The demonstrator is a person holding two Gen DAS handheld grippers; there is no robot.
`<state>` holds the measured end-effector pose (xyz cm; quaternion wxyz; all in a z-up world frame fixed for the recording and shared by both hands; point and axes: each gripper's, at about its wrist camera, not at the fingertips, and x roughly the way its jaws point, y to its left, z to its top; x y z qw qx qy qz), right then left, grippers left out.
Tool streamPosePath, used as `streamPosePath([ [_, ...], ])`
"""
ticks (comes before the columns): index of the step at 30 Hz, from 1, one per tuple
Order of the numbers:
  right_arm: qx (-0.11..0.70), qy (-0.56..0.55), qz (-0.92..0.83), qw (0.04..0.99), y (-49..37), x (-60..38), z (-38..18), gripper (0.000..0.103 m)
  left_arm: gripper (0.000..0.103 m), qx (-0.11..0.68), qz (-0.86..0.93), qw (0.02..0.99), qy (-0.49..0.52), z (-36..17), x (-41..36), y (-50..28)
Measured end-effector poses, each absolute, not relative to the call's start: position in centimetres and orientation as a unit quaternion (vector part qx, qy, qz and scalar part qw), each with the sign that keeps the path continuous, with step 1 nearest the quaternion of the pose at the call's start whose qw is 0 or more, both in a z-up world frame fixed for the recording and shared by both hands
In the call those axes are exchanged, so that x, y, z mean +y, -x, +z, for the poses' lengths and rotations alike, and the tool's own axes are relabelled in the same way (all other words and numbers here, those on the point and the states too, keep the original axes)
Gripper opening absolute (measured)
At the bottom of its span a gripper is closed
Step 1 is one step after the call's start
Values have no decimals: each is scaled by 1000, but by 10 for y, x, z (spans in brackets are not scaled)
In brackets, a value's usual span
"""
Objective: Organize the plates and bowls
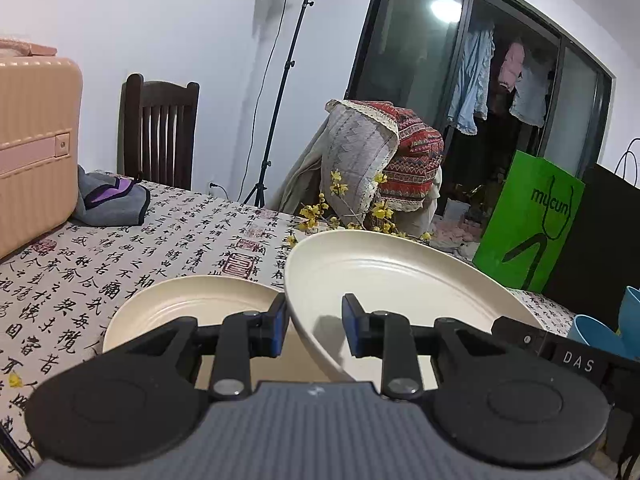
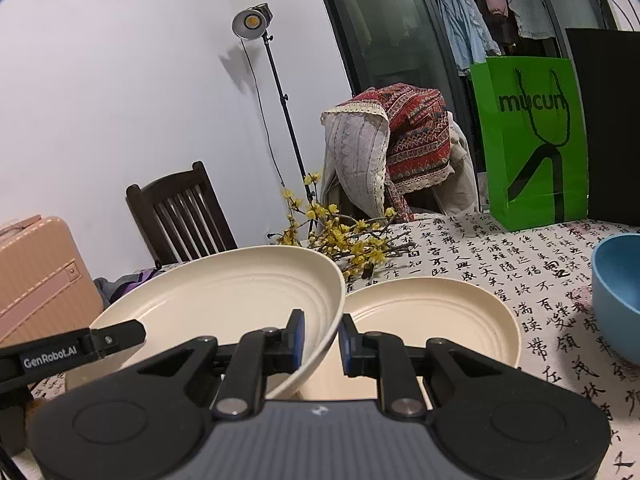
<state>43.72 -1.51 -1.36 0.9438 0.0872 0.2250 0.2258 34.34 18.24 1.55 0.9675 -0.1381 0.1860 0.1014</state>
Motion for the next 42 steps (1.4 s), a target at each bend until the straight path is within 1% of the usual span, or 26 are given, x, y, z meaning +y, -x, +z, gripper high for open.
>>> streamPosePath([
  [42, 204, -99, 213, 950, -339, -62, 11, 18, 29, 165, 78, 974, 131, 42, 139, -248],
])
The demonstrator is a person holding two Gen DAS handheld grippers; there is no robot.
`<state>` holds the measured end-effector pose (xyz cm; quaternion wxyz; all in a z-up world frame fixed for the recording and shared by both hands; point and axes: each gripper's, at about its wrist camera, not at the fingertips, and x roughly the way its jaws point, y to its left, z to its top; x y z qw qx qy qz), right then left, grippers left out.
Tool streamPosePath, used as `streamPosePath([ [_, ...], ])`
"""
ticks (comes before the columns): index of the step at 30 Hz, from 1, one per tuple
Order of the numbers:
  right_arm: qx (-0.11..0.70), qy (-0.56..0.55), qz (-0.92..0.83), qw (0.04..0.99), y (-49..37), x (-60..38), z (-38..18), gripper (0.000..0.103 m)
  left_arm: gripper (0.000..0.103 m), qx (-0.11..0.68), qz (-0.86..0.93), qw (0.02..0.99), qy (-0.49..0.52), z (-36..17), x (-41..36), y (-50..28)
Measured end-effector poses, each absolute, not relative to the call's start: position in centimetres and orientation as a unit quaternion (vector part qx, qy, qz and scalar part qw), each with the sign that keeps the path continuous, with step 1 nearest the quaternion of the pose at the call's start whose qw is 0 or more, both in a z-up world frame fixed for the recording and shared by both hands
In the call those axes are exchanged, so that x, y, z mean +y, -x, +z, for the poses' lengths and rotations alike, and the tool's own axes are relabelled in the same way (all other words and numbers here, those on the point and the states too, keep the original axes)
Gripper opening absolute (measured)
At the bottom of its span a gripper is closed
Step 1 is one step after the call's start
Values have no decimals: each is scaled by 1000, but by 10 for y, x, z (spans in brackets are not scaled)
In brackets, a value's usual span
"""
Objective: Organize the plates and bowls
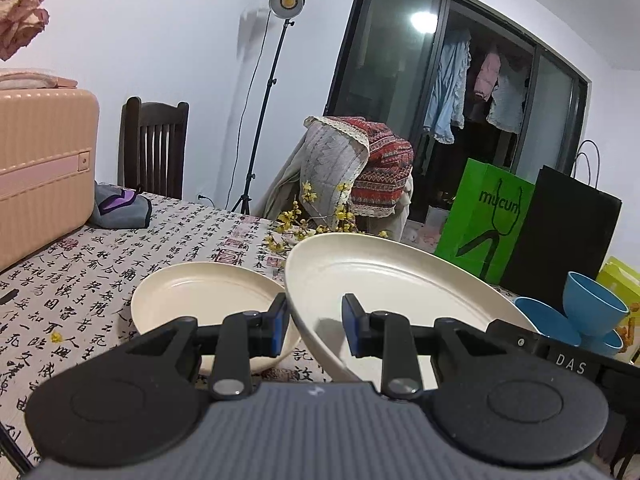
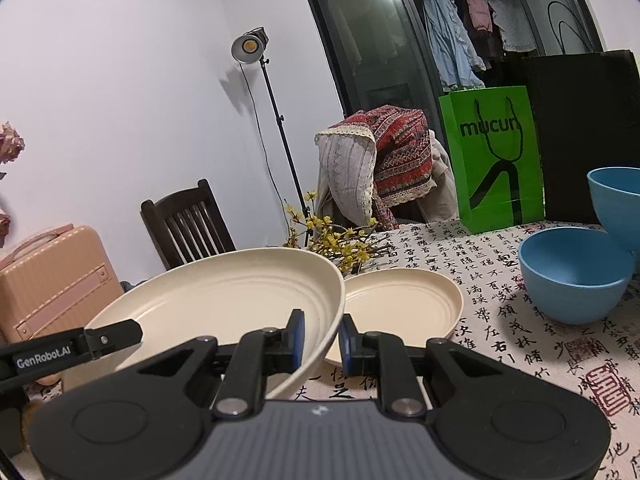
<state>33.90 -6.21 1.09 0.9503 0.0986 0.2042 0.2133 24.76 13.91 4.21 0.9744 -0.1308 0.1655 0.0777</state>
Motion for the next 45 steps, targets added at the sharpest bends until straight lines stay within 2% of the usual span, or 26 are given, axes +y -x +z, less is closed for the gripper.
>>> streamPosePath([
  [45, 163, -104, 182, 964, -266, -134, 10, 18, 29, 144, 13, 983, 116, 38, 78, -193],
])
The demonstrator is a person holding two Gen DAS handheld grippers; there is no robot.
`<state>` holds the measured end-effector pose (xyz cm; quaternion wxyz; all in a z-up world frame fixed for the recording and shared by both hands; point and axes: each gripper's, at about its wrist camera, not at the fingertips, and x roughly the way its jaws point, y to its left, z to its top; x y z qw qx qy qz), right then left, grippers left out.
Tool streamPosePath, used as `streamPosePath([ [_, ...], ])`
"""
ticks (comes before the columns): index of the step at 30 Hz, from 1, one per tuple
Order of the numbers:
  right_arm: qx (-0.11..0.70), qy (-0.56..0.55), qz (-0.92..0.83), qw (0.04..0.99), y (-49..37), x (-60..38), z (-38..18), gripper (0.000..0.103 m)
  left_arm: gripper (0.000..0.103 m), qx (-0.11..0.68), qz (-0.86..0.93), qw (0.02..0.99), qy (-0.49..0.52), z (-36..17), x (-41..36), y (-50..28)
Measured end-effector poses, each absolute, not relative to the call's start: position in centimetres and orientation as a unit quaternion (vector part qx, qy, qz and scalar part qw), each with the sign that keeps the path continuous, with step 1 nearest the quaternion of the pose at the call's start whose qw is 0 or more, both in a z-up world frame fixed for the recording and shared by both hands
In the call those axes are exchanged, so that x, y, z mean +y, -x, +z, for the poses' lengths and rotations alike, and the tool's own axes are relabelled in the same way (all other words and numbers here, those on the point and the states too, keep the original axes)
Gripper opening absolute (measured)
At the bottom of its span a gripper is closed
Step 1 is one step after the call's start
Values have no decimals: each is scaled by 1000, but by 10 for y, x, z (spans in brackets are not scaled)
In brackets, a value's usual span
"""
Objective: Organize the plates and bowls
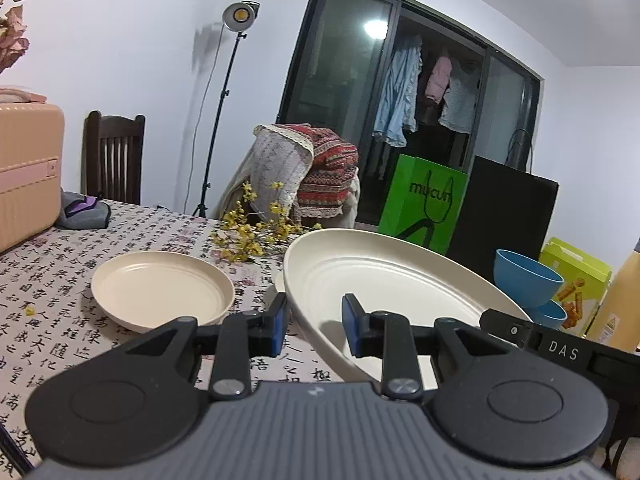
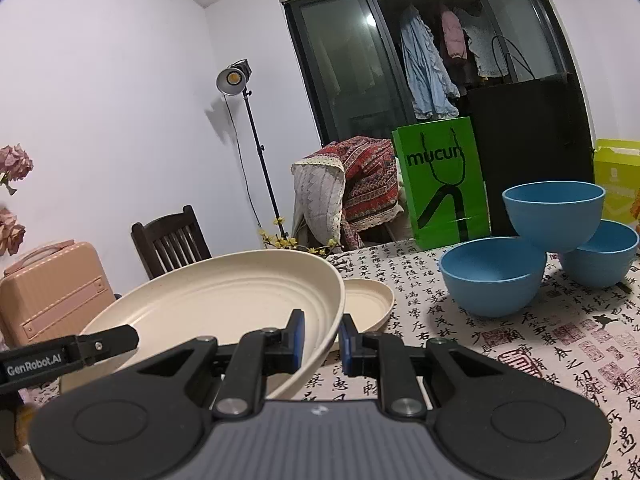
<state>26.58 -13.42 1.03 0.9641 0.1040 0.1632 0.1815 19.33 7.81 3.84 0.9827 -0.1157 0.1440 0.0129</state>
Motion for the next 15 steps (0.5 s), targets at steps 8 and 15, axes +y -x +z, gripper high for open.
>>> streamPosePath([
  [8, 162, -105, 174, 966, -264, -146, 4, 18, 29, 144, 1, 984, 109, 36, 68, -191],
  [15, 159, -109, 170, 967, -261, -156, 1, 18, 29, 143, -9, 984, 105, 33, 59, -190],
])
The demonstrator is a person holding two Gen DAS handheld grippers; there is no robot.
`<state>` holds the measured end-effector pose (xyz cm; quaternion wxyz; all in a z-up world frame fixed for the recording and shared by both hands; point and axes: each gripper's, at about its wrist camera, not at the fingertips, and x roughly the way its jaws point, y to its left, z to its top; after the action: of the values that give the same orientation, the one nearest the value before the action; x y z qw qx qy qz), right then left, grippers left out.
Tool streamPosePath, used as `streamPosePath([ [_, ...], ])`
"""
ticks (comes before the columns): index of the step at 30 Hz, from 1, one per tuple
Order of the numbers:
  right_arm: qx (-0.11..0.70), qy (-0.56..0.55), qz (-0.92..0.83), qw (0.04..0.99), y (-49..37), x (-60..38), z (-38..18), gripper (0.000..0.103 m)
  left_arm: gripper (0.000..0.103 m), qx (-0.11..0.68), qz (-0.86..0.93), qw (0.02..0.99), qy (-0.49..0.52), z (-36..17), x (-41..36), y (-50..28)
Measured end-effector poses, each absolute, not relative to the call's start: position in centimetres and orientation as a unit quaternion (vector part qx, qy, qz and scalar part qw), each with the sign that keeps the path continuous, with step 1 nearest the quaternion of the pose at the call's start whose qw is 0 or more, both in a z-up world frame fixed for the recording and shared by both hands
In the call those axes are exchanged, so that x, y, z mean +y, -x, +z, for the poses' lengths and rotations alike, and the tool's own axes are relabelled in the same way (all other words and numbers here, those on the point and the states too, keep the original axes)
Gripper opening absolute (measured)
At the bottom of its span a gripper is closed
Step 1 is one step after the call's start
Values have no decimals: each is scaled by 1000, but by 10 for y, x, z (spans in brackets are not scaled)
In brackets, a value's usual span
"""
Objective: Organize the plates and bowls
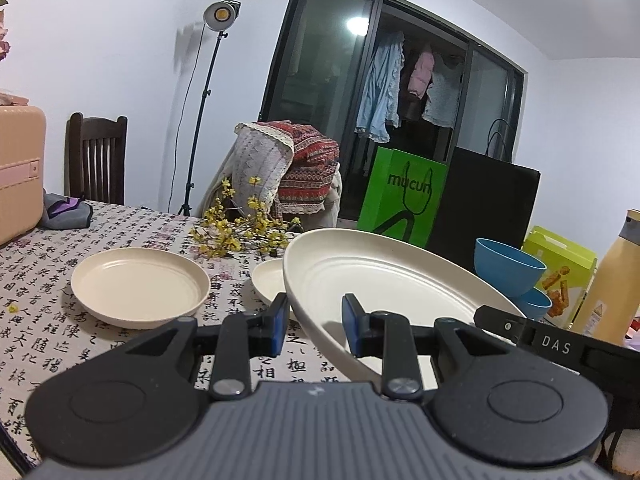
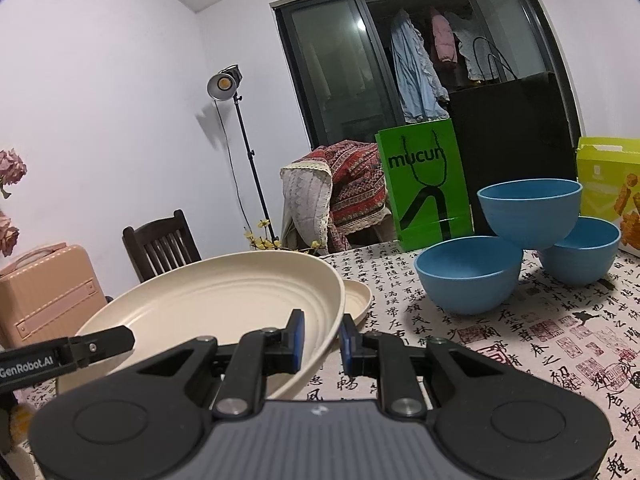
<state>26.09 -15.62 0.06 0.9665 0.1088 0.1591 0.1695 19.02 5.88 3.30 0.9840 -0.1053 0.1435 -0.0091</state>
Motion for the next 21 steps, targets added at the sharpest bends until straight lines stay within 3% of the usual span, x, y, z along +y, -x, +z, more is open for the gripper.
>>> streamPosePath([
  [21, 145, -130, 147, 970, -239, -183, -3, 18, 29, 125, -38, 986, 101, 29, 33, -180],
])
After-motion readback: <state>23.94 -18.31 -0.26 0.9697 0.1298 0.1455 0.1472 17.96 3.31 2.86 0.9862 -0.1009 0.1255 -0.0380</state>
